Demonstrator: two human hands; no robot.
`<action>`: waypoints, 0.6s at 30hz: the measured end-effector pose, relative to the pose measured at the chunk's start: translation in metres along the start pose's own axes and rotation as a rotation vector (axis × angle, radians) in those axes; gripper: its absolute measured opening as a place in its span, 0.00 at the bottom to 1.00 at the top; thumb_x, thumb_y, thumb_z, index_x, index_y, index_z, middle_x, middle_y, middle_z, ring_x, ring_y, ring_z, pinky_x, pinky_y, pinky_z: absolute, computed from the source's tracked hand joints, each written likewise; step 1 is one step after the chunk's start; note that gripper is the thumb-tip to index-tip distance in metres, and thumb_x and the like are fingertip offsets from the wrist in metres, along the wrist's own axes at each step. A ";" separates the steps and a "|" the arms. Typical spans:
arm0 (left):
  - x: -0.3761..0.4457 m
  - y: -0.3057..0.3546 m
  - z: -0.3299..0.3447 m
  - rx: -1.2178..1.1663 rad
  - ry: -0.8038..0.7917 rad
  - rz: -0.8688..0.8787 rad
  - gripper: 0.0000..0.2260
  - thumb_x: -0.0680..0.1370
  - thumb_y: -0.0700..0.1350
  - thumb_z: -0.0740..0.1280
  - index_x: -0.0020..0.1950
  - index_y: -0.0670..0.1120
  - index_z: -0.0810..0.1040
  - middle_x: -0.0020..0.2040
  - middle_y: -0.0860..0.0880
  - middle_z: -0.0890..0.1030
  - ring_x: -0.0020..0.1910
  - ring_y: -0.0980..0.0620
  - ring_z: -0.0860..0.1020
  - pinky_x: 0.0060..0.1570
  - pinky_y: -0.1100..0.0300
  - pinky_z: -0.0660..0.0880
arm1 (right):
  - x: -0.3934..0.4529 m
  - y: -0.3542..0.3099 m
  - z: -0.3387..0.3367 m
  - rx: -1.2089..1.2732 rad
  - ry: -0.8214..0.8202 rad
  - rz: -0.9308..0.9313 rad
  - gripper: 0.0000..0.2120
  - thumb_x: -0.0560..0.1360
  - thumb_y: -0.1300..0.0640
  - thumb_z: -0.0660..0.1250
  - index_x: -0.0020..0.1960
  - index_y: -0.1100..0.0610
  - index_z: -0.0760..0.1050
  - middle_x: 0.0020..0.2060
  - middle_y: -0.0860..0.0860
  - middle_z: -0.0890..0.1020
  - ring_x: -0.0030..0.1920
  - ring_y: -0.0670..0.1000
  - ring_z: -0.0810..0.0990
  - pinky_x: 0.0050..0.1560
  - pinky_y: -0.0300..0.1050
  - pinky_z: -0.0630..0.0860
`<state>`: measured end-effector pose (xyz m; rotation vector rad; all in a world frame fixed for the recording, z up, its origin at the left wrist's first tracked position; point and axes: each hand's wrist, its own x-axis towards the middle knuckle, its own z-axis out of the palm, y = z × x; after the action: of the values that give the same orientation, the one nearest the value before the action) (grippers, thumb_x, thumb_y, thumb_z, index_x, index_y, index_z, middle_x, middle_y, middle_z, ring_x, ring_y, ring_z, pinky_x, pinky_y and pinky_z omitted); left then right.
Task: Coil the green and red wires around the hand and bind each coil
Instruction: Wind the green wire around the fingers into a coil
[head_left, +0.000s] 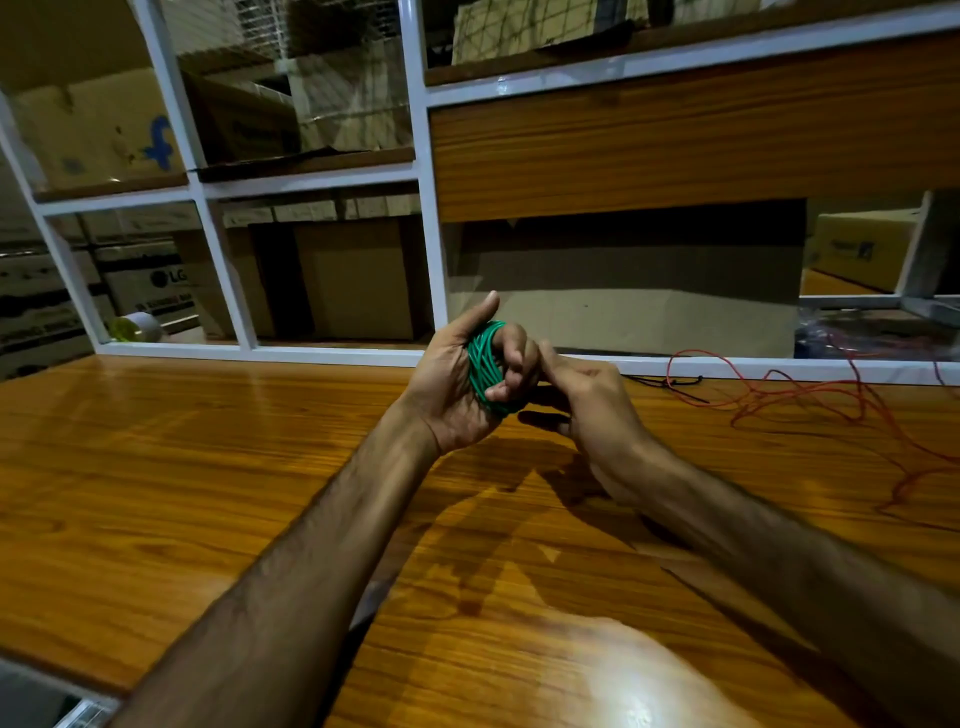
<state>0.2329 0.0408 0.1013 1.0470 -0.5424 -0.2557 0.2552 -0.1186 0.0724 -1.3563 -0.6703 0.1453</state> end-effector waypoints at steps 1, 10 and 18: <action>0.000 0.000 0.001 0.009 -0.004 0.002 0.34 0.88 0.57 0.49 0.36 0.38 0.80 0.31 0.44 0.75 0.27 0.53 0.74 0.29 0.64 0.57 | 0.000 0.001 0.002 0.060 0.005 0.034 0.20 0.84 0.45 0.59 0.51 0.56 0.85 0.50 0.56 0.88 0.56 0.55 0.85 0.54 0.52 0.80; -0.006 0.004 0.008 0.046 -0.060 -0.046 0.36 0.89 0.56 0.46 0.32 0.39 0.77 0.27 0.44 0.73 0.24 0.51 0.68 0.29 0.61 0.57 | -0.003 0.003 0.002 0.345 0.019 0.163 0.12 0.81 0.55 0.67 0.60 0.58 0.83 0.55 0.58 0.86 0.59 0.57 0.84 0.62 0.54 0.79; -0.006 0.004 0.007 0.054 -0.132 -0.090 0.40 0.85 0.60 0.37 0.34 0.38 0.78 0.30 0.43 0.72 0.27 0.48 0.64 0.34 0.55 0.56 | 0.000 0.004 -0.001 0.400 0.066 0.147 0.10 0.79 0.62 0.68 0.58 0.62 0.83 0.52 0.59 0.87 0.54 0.56 0.87 0.49 0.47 0.83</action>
<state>0.2238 0.0409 0.1058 1.1134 -0.6250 -0.3933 0.2566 -0.1183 0.0687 -1.0179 -0.4561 0.3332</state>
